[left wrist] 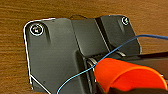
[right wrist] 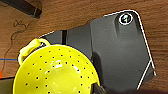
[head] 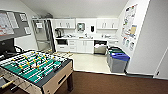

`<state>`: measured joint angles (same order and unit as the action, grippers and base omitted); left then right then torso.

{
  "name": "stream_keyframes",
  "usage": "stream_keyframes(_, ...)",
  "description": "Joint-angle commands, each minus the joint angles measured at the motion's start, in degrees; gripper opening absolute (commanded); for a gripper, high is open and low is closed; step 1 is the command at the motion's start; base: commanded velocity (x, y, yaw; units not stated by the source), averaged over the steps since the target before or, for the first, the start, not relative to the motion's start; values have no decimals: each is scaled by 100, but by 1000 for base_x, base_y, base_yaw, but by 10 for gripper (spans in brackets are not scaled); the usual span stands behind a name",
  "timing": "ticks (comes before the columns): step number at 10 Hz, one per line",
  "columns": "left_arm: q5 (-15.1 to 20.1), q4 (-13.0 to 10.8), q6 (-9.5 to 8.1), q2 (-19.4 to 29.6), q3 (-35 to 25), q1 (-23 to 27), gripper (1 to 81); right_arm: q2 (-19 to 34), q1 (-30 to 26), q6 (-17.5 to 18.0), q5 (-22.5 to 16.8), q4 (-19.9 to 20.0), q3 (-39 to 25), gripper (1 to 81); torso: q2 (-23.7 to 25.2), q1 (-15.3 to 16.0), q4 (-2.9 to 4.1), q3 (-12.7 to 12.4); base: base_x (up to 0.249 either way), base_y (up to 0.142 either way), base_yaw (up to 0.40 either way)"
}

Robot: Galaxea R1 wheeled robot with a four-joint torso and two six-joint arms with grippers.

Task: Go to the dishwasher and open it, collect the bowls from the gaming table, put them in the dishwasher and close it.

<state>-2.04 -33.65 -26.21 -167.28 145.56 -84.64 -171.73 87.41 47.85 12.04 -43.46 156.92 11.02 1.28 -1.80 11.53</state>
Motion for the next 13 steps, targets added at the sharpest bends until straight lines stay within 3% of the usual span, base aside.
stream_keyframes(1,213,-28,-7,36,-53,285,10,40,-271,14,-150,-22,5,10,0,0,0,0,132,0,0)
stream_keyframes(6,230,-19,-7,27,-62,285,10,40,-280,5,-150,-39,5,10,0,0,0,0,132,0,0)
stream_keyframes(13,230,7,-7,19,-62,277,10,31,-298,-4,-159,-49,4,10,0,2,0,0,132,-64,0)
